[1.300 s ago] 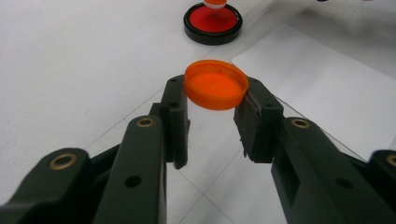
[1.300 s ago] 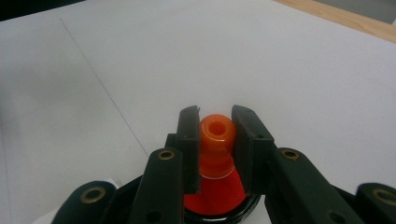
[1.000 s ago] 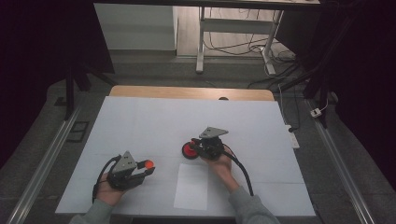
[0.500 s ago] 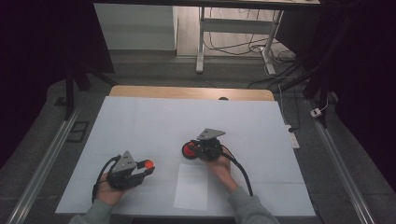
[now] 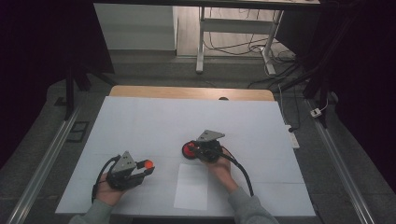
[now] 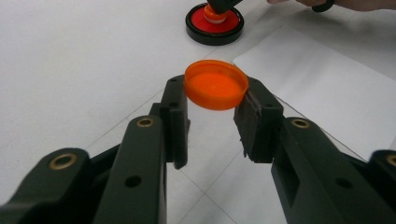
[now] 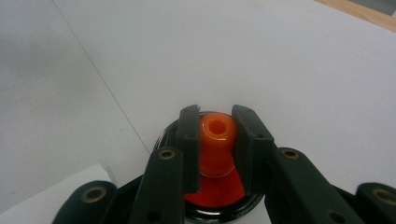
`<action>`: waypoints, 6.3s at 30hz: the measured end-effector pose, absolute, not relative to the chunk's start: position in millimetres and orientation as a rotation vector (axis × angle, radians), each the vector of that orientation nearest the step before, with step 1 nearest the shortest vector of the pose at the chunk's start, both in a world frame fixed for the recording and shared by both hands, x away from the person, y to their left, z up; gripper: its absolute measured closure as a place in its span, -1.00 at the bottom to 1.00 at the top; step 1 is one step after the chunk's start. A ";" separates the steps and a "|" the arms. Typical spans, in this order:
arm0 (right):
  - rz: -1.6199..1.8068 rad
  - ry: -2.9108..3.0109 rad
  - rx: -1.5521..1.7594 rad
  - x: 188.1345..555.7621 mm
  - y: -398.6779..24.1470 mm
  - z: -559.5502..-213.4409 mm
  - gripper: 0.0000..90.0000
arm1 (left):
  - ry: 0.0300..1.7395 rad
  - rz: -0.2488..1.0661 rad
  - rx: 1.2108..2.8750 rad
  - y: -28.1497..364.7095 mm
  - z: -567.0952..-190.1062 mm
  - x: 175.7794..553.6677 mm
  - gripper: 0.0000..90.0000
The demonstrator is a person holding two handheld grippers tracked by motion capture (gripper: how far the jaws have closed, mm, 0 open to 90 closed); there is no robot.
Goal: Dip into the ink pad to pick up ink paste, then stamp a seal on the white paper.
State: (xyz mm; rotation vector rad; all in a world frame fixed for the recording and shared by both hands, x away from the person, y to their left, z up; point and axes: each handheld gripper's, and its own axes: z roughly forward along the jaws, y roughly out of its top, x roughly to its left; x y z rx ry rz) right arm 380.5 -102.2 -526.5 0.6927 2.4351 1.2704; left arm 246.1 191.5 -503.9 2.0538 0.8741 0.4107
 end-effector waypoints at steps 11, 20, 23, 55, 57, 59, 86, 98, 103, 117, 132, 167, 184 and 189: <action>1.286 2.429 0.699 380.6 -103.0 -527.5 0.62 | 0.874 0.410 2.053 191.8 -503.5 245.9 0.46; 1.283 2.427 0.693 380.3 -103.5 -527.8 0.62 | 0.875 0.410 2.052 192.4 -503.2 245.8 0.46; 1.284 2.428 0.691 380.5 -103.7 -527.8 0.62 | 0.876 0.411 2.050 192.6 -503.1 245.9 0.46; 1.475 2.347 0.724 374.1 -126.1 -494.8 0.61 | 0.878 0.410 2.048 194.2 -503.5 246.5 0.46; 1.472 2.346 0.725 373.3 -126.9 -493.8 0.61 | 0.879 0.409 2.048 194.4 -503.5 246.7 0.46; 1.482 2.346 0.723 372.6 -127.3 -492.9 0.61 | 0.880 0.408 2.047 194.8 -503.7 246.9 0.46; 1.543 2.320 0.695 355.2 -145.0 -475.5 0.61 | 0.886 0.406 2.048 196.4 -504.7 248.0 0.46; 1.537 2.331 0.672 346.3 -150.2 -473.3 0.61 | 0.886 0.406 2.048 196.9 -504.9 248.0 0.46; 1.543 2.333 0.677 341.5 -154.0 -474.1 0.61 | 0.885 0.405 2.050 196.5 -505.0 248.1 0.46; 1.533 2.360 0.663 331.7 -157.8 -476.8 0.61 | 0.885 0.404 2.050 196.7 -505.0 248.2 0.46; 1.529 2.406 0.635 315.6 -160.8 -482.1 0.61 | 0.884 0.404 2.049 196.3 -504.7 248.1 0.46; 1.542 2.465 0.547 291.4 -153.4 -484.4 0.61 | 0.882 0.402 2.051 194.4 -504.4 248.1 0.46; 1.499 2.537 0.520 284.7 -144.7 -496.6 0.61 | 0.882 0.398 2.050 195.0 -504.3 247.8 0.46; 1.489 2.550 0.514 283.5 -143.0 -499.9 0.61 | 0.880 0.397 2.051 194.8 -504.3 247.9 0.46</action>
